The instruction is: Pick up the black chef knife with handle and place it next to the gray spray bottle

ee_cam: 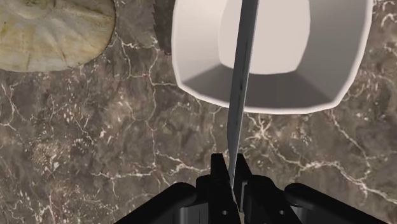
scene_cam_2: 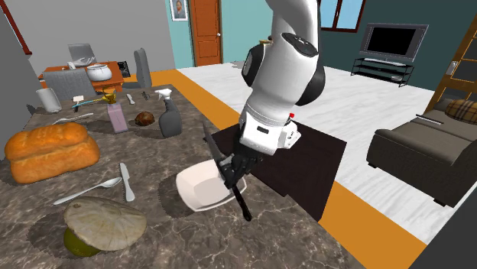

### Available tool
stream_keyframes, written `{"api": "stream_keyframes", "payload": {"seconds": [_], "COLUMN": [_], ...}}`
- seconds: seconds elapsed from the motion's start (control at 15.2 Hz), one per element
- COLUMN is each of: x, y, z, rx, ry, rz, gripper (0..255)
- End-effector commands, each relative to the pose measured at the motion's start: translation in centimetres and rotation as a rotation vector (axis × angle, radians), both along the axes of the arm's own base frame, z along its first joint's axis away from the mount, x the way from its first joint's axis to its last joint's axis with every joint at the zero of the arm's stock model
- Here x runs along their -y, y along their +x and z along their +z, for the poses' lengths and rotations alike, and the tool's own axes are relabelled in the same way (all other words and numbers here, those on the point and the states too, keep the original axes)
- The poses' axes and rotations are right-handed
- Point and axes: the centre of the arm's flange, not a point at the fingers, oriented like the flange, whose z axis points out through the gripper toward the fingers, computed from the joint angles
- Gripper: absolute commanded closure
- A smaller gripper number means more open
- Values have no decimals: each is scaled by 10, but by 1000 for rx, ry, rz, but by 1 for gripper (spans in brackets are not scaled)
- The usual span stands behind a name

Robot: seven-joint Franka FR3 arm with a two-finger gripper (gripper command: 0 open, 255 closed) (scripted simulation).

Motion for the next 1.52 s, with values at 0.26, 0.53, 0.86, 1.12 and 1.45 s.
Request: {"api": "stream_keyframes", "payload": {"seconds": [0.26, 0.53, 0.86, 1.12, 1.45], "x": [0, 0, 0, 0, 0], "y": [-1, -1, -1, -1, -1], "z": [33, 54, 80, 101, 128], "rx": [-1, -1, -1, -1, -1], "ry": [0, 0, 0, 0, 0], "rz": [0, 0, 0, 0, 0], "gripper": [255, 255, 255, 255, 255]}}
